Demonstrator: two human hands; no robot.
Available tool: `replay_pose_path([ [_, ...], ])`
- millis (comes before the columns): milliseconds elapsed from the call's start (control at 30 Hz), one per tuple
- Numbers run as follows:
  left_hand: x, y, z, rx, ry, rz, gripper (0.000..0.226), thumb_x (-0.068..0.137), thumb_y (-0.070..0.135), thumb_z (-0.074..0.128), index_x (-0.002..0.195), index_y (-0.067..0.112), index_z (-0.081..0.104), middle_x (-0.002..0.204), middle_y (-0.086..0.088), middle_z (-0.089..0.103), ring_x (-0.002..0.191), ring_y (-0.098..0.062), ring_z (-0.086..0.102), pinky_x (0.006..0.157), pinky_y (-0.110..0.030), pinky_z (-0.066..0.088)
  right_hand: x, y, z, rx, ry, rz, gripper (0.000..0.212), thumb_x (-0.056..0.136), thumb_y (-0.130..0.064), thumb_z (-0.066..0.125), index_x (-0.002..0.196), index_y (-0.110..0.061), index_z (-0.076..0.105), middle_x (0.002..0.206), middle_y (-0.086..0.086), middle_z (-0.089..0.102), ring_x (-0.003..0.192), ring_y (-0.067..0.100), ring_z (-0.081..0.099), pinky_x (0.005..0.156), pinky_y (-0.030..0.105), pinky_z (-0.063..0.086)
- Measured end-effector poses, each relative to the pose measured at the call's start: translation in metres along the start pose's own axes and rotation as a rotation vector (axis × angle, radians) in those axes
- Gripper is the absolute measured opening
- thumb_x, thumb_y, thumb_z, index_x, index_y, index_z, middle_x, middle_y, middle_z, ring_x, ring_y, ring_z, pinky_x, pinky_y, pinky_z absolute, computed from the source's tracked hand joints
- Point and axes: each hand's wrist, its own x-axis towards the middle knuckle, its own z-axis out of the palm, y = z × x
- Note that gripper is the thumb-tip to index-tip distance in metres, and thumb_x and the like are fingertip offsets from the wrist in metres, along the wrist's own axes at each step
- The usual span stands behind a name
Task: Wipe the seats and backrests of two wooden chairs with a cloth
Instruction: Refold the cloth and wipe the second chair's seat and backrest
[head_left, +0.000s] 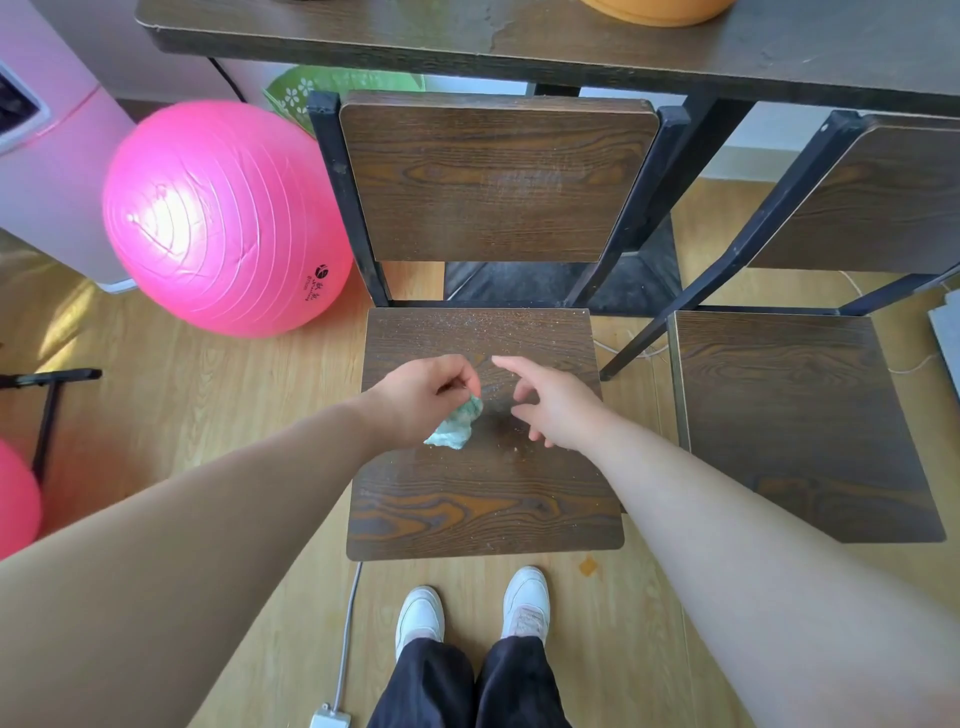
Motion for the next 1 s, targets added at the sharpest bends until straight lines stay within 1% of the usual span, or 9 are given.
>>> replay_pose_path([
  [100, -0.004, 0.004, -0.006, 0.107, -0.074, 0.040, 0.021, 0.098, 0.018, 0.048, 0.091, 0.034, 0.060, 0.077, 0.012, 0.054, 0.066, -0.007, 0.049, 0.060, -0.020, 0.040, 0.012, -0.007, 0.000, -0.126, -0.072, -0.111, 0.071, 0.093, -0.008, 0.057, 0.140, -0.055, 0.033, 0.118, -0.009, 0.044, 0.079, 0.008, 0.054, 0.061, 0.022, 0.044],
  [200, -0.008, 0.005, -0.014, 0.161, -0.102, 0.054, 0.021, 0.098, 0.019, 0.048, 0.093, 0.034, 0.062, 0.074, 0.012, 0.053, 0.064, -0.007, 0.047, 0.056, -0.016, 0.038, 0.023, -0.012, 0.008, -0.184, -0.185, -0.128, 0.053, 0.090, -0.014, 0.060, 0.119, -0.058, 0.050, 0.120, -0.009, 0.040, 0.095, 0.017, 0.054, 0.079, 0.032, 0.049],
  [267, -0.010, 0.005, -0.019, 0.184, -0.105, 0.064, 0.023, 0.098, 0.019, 0.048, 0.091, 0.037, 0.061, 0.076, 0.009, 0.055, 0.065, -0.009, 0.048, 0.057, -0.018, 0.038, 0.026, -0.013, 0.014, -0.220, -0.291, -0.106, 0.031, 0.085, -0.025, 0.067, 0.102, -0.050, 0.058, 0.121, -0.007, 0.040, 0.101, 0.021, 0.052, 0.086, 0.037, 0.048],
  [367, -0.011, 0.000, -0.024, 0.204, -0.094, 0.056, 0.019, 0.098, 0.019, 0.049, 0.095, 0.033, 0.062, 0.087, -0.001, 0.062, 0.072, -0.016, 0.053, 0.067, -0.029, 0.047, 0.028, -0.010, 0.022, -0.325, -0.333, -0.087, 0.033, 0.082, -0.029, 0.071, 0.114, -0.023, 0.064, 0.116, 0.000, 0.052, 0.098, 0.023, 0.054, 0.079, 0.034, 0.047],
  [467, -0.009, -0.010, -0.028, 0.253, -0.052, 0.032, 0.019, 0.098, 0.018, 0.050, 0.097, 0.032, 0.062, 0.085, 0.008, 0.061, 0.073, -0.013, 0.056, 0.065, -0.021, 0.046, 0.025, -0.004, 0.021, -0.332, -0.207, -0.068, 0.028, 0.084, -0.028, 0.069, 0.107, -0.012, 0.068, 0.096, 0.007, 0.065, 0.088, 0.027, 0.059, 0.073, 0.035, 0.047],
  [600, -0.003, -0.021, -0.033, 0.322, 0.031, 0.026, 0.023, 0.095, 0.008, 0.052, 0.107, 0.025, 0.064, 0.106, 0.007, 0.064, 0.097, -0.017, 0.059, 0.082, -0.030, 0.047, 0.022, 0.007, 0.000, -0.307, 0.017, -0.047, 0.015, 0.089, -0.026, 0.066, 0.100, -0.015, 0.068, 0.086, 0.000, 0.060, 0.080, 0.023, 0.056, 0.065, 0.031, 0.044],
  [700, 0.004, -0.018, -0.038, 0.333, 0.159, 0.060, 0.018, 0.093, 0.009, 0.057, 0.106, 0.020, 0.063, 0.103, 0.004, 0.063, 0.092, -0.015, 0.056, 0.079, -0.028, 0.042, 0.025, 0.009, -0.023, -0.276, 0.178, -0.056, 0.013, 0.091, -0.027, 0.065, 0.099, -0.018, 0.067, 0.090, 0.000, 0.061, 0.081, 0.022, 0.056, 0.065, 0.029, 0.042],
  [833, 0.014, -0.009, -0.039, 0.305, 0.318, 0.093, 0.013, 0.092, 0.011, 0.060, 0.102, 0.017, 0.064, 0.095, 0.007, 0.059, 0.087, -0.014, 0.052, 0.075, -0.024, 0.035, 0.026, 0.007, -0.047, -0.293, 0.327, -0.109, 0.007, 0.090, -0.026, 0.065, 0.094, -0.021, 0.063, 0.093, -0.001, 0.063, 0.081, 0.019, 0.058, 0.067, 0.035, 0.051],
  [1000, 0.019, -0.021, -0.015, 0.282, 0.285, 0.017, 0.016, 0.090, 0.010, 0.062, 0.102, 0.021, 0.064, 0.095, 0.007, 0.057, 0.085, -0.013, 0.052, 0.072, -0.022, 0.034, 0.016, 0.022, -0.039, -0.264, 0.365, -0.095, 0.012, 0.088, -0.022, 0.068, 0.091, -0.020, 0.055, 0.094, -0.002, 0.062, 0.080, 0.019, 0.059, 0.068, 0.037, 0.054],
])
